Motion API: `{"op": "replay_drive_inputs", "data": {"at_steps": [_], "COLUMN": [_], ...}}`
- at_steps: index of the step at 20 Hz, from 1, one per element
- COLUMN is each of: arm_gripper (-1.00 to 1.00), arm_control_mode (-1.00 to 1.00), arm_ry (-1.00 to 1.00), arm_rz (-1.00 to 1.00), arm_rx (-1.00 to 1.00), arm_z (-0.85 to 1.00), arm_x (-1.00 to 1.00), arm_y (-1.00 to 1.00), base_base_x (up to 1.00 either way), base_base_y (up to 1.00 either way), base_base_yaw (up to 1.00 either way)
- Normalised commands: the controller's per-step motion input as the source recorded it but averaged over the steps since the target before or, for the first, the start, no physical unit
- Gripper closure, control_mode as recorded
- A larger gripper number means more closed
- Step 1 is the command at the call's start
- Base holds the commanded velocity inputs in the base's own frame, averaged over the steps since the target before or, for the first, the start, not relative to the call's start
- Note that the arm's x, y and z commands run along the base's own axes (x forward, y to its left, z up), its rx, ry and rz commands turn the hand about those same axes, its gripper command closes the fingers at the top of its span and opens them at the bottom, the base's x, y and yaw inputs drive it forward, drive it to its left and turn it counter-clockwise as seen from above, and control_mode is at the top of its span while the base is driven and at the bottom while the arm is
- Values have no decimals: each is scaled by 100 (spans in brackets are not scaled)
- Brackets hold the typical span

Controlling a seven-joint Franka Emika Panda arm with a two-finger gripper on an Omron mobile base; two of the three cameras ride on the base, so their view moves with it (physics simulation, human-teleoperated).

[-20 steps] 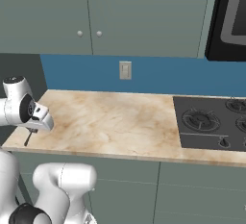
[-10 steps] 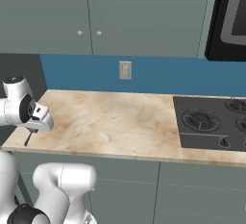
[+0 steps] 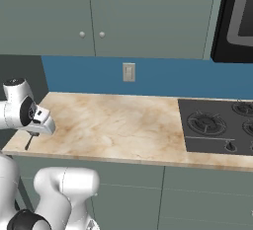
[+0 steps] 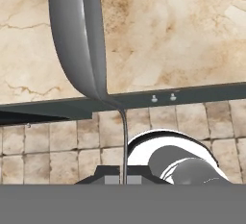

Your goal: Take the fork and place it on the left side of the plate. Then take the spoon and place it on the right side of the plate. Make sure they're directly next to the plate.

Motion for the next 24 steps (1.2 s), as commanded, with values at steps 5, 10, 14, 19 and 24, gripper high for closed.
{"op": "replay_drive_inputs", "data": {"at_steps": [5,10,14,19,24], "arm_gripper": [100,100,100,100,100], "arm_control_mode": [100,100,100,100,100], "arm_ry": [0,0,0,0,0], "arm_rz": [0,0,0,0,0], "arm_rx": [0,0,0,0,0], "arm_z": [0,0,0,0,0], "arm_x": [0,0,0,0,0], "arm_y": [0,0,0,0,0], "base_base_x": [0,-73,-100,-92,-49], "base_base_y": [0,0,0,0,0], "base_base_yaw": [0,1,2,24,84]}}
